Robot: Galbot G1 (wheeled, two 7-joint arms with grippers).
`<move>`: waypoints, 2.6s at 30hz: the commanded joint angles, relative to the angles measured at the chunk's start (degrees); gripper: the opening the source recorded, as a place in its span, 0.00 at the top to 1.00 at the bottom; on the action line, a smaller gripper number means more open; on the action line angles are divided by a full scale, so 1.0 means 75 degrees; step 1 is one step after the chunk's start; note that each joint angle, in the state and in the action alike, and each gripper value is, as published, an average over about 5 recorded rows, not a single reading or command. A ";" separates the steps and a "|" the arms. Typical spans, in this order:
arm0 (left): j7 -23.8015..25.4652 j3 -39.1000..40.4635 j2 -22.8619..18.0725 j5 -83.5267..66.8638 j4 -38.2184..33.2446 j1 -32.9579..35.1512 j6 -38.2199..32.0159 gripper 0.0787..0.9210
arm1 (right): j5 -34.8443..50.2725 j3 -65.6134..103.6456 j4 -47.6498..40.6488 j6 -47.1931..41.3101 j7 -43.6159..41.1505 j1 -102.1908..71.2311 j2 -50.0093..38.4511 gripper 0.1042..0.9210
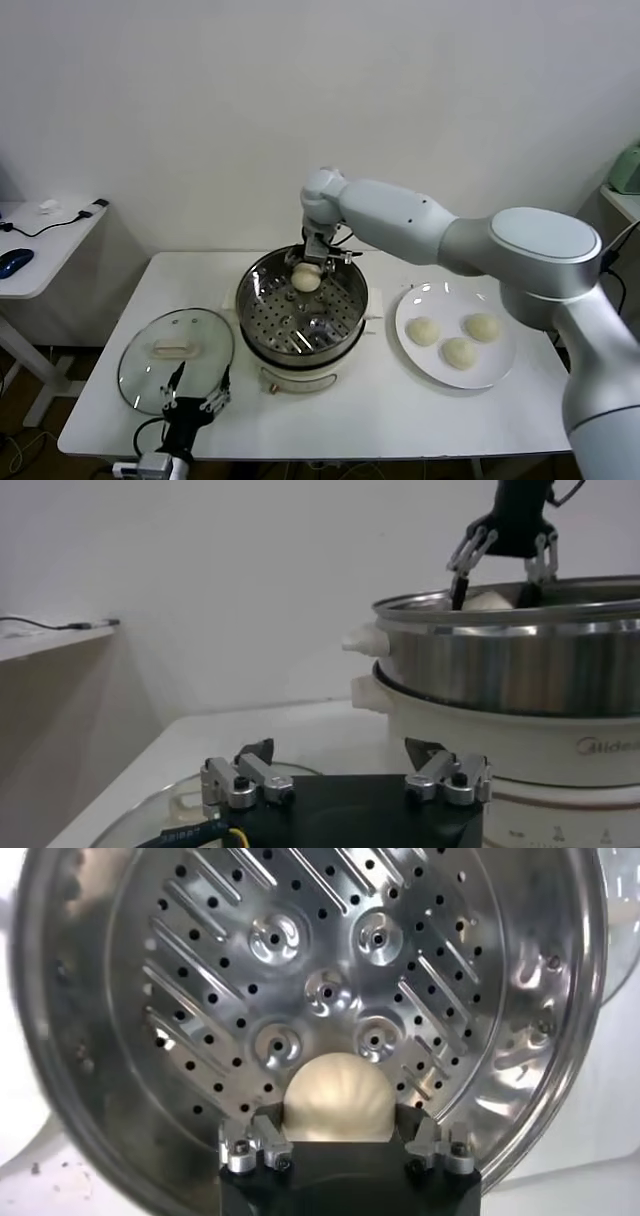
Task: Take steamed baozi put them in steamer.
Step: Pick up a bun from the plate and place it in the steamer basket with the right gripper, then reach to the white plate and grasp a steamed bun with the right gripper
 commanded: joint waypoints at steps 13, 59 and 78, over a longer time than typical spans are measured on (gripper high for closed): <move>0.0008 0.0143 -0.0042 0.0048 -0.0047 0.0036 -0.0008 0.12 | 0.1759 -0.0226 0.0387 0.0024 -0.0141 0.0565 -0.0280 0.12; 0.0017 0.0073 -0.0053 0.0065 -0.0097 0.0170 -0.0024 0.12 | 0.6050 -0.1854 0.2347 -0.7232 0.1260 -0.0685 -0.4821 0.12; 0.0007 0.0102 -0.0033 0.0063 -0.0046 0.0152 -0.0041 0.12 | 0.5638 -0.1412 0.1887 -0.7251 0.1454 -0.1109 -0.4427 0.19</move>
